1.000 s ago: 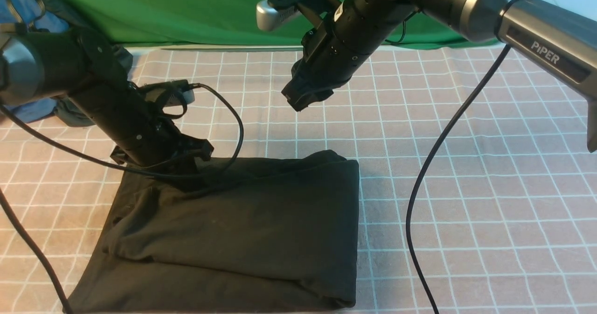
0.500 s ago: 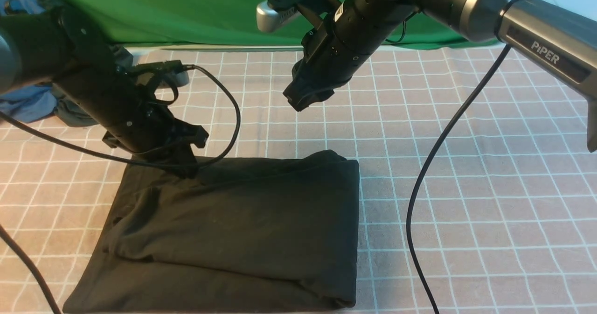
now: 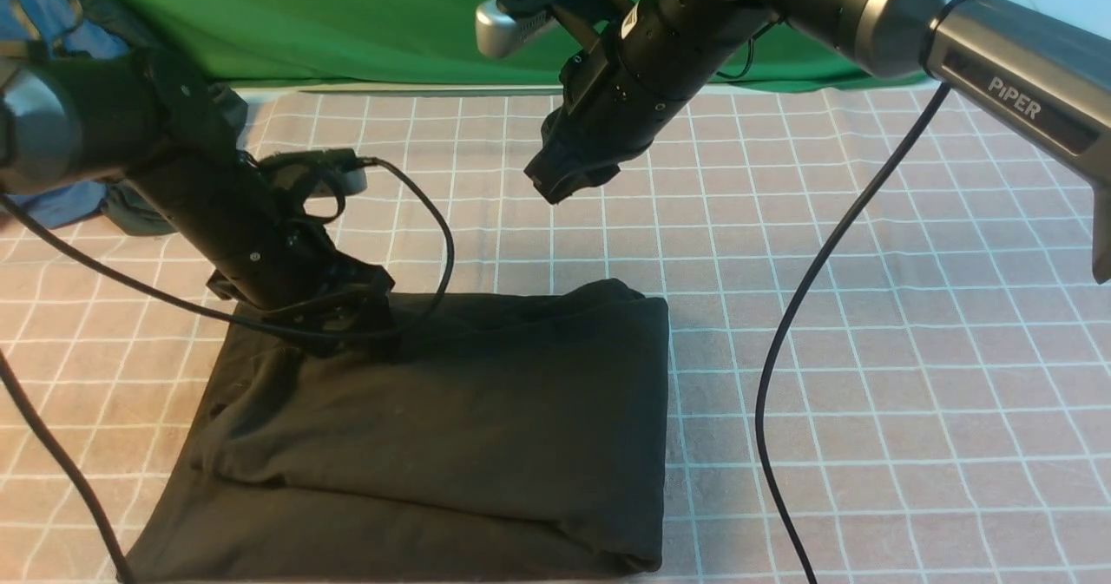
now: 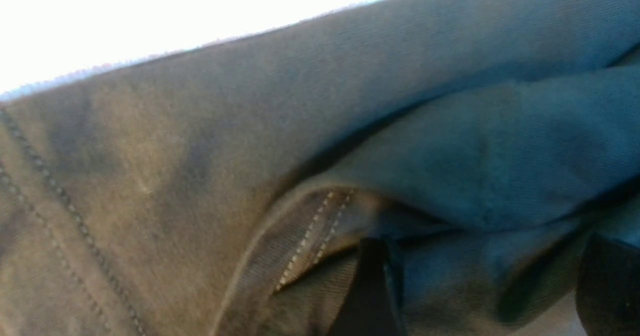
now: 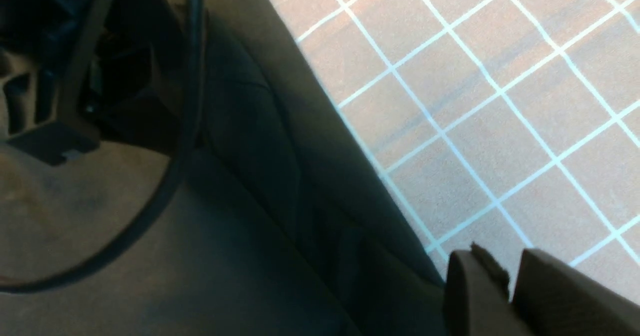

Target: Fold a long-sleeved shirt over a pink coffee tablecloth.

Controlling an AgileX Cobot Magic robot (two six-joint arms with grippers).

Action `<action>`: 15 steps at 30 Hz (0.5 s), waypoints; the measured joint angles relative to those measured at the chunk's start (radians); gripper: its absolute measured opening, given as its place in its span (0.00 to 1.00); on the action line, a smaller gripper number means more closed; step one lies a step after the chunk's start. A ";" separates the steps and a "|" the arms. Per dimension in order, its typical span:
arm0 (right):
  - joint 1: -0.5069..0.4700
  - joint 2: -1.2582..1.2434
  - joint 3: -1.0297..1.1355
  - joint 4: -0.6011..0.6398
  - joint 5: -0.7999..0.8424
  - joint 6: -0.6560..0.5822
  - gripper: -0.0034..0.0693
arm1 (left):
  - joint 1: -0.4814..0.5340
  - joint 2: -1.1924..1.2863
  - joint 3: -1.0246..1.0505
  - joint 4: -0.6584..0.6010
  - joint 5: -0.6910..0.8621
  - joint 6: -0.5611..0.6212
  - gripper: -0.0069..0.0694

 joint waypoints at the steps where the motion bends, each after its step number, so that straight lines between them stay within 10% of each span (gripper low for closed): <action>1: 0.000 0.000 0.000 0.000 -0.001 0.000 0.27 | 0.000 0.003 0.000 0.004 0.000 0.002 0.73; 10: 0.000 0.000 0.000 0.000 -0.016 0.000 0.28 | 0.000 0.005 0.000 0.040 0.012 0.027 0.16; 15: 0.000 0.000 0.000 0.000 -0.026 0.000 0.29 | 0.000 -0.019 0.000 0.044 0.021 0.045 0.11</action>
